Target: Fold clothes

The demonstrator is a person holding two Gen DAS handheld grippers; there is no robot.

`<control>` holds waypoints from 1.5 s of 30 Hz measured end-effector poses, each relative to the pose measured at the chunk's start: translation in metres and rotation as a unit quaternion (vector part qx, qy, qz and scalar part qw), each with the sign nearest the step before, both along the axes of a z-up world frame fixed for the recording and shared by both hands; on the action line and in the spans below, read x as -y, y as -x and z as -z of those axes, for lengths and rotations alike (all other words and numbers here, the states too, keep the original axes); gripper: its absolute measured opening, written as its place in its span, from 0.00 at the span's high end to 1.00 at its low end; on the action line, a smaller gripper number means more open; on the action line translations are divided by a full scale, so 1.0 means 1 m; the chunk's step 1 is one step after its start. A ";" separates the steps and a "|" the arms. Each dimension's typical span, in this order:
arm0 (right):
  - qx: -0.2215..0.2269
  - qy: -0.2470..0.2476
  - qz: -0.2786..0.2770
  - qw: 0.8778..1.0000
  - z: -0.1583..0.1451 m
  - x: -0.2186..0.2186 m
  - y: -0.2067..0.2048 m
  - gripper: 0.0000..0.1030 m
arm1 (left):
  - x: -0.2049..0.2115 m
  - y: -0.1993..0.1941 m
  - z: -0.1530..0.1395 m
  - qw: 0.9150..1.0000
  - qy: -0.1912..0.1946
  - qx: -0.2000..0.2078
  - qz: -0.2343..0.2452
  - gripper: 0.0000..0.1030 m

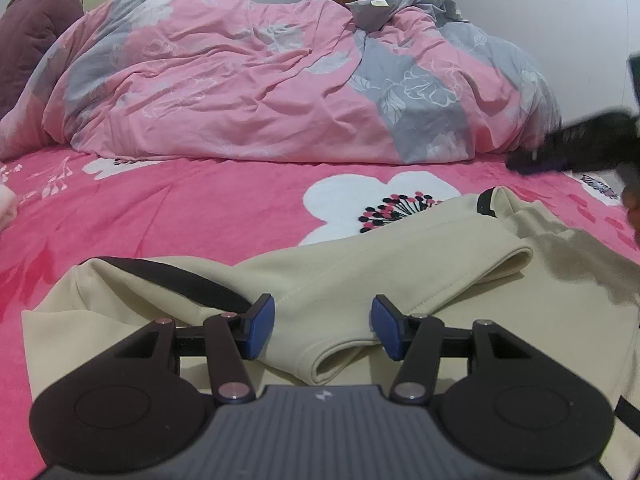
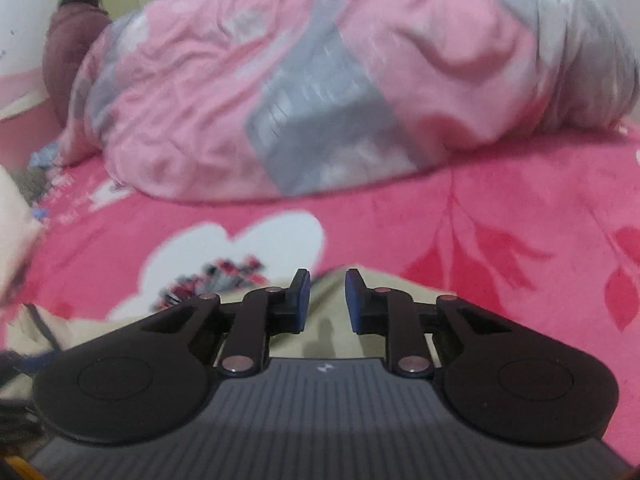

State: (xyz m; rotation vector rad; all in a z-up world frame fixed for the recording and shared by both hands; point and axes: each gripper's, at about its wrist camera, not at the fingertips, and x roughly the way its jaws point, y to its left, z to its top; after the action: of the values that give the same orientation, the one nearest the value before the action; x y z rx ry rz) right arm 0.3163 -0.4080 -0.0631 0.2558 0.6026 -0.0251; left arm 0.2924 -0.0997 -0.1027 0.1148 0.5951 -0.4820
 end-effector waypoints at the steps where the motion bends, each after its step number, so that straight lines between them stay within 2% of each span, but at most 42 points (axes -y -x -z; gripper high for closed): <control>1: 0.014 -0.001 -0.018 1.000 -0.009 -0.011 0.005 0.81 | 0.000 0.000 0.000 1.000 0.000 0.000 0.000 0.46; 2: 0.025 0.000 -0.042 0.999 -0.016 -0.022 0.012 0.81 | 0.000 0.000 0.000 1.000 0.001 0.000 0.000 0.46; 6: 0.026 0.035 -0.152 0.987 -0.006 -0.077 0.022 0.81 | 0.000 0.001 0.000 1.000 -0.002 0.000 0.000 0.46; 8: -0.031 0.052 -0.192 0.980 0.030 -0.100 0.016 0.81 | 0.000 0.002 -0.001 1.000 -0.004 -0.001 0.001 0.46; 10: 0.003 0.065 -0.189 0.980 0.049 -0.104 0.025 0.81 | -0.005 0.004 -0.006 1.000 -0.001 -0.009 0.002 0.45; 13: -0.001 0.046 -0.179 0.983 0.043 -0.097 0.025 0.81 | -0.016 0.006 -0.013 1.000 0.007 -0.027 0.003 0.46; 17: 0.013 0.051 -0.177 0.983 0.049 -0.099 0.026 0.81 | -0.033 0.009 -0.035 0.999 0.026 0.005 -0.021 0.44; 20: 0.018 0.050 -0.176 0.983 0.049 -0.100 0.028 0.81 | -0.040 -0.018 -0.048 0.998 0.044 0.007 -0.034 0.44; 23: 0.020 0.045 -0.176 0.983 0.049 -0.100 0.031 0.81 | -0.055 -0.061 -0.034 0.994 0.041 -0.050 -0.083 0.46; 24: 0.021 0.042 -0.176 0.983 0.049 -0.099 0.031 0.81 | -0.066 -0.071 -0.020 0.989 0.034 -0.092 -0.114 0.50; 25: 0.022 0.040 -0.176 0.983 0.050 -0.098 0.031 0.81 | -0.076 -0.080 -0.007 0.981 0.031 -0.129 -0.143 0.63; 26: 0.023 0.033 -0.176 0.984 0.050 -0.097 0.031 0.81 | -0.090 -0.074 -0.002 0.980 0.067 -0.120 -0.146 0.65; 29: 0.026 0.015 -0.176 0.984 0.051 -0.092 0.031 0.81 | -0.111 -0.060 -0.004 0.974 0.108 -0.119 -0.159 0.77; 32: 0.026 0.003 -0.176 0.984 0.051 -0.089 0.031 0.81 | -0.091 -0.046 -0.016 0.983 0.079 -0.087 -0.141 0.76; 33: 0.026 0.002 -0.176 0.984 0.051 -0.089 0.032 0.81 | -0.085 -0.042 -0.020 0.985 0.070 -0.076 -0.135 0.72; 34: 0.027 0.002 -0.176 0.984 0.051 -0.089 0.032 0.81 | -0.078 -0.037 -0.023 0.988 0.060 -0.066 -0.129 0.59; 36: 0.027 0.003 -0.176 0.984 0.051 -0.090 0.033 0.81 | -0.066 -0.028 -0.031 0.991 0.041 -0.044 -0.118 0.50; 40: 0.027 0.001 -0.176 0.984 0.052 -0.089 0.033 0.81 | -0.040 -0.010 -0.047 0.996 0.002 -0.002 -0.094 0.49; 44: 0.027 0.002 -0.175 0.984 0.051 -0.089 0.033 0.81 | -0.014 0.008 -0.062 0.996 -0.037 0.040 -0.068 0.47; 45: 0.027 0.002 -0.175 0.984 0.051 -0.089 0.033 0.81 | -0.002 0.009 -0.056 0.997 -0.046 0.029 -0.052 0.47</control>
State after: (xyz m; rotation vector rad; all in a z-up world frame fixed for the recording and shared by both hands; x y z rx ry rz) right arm 0.2830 -0.3188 -0.1143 0.1436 0.5864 0.3194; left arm 0.2830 -0.0974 -0.0468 0.1837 0.5628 -0.3489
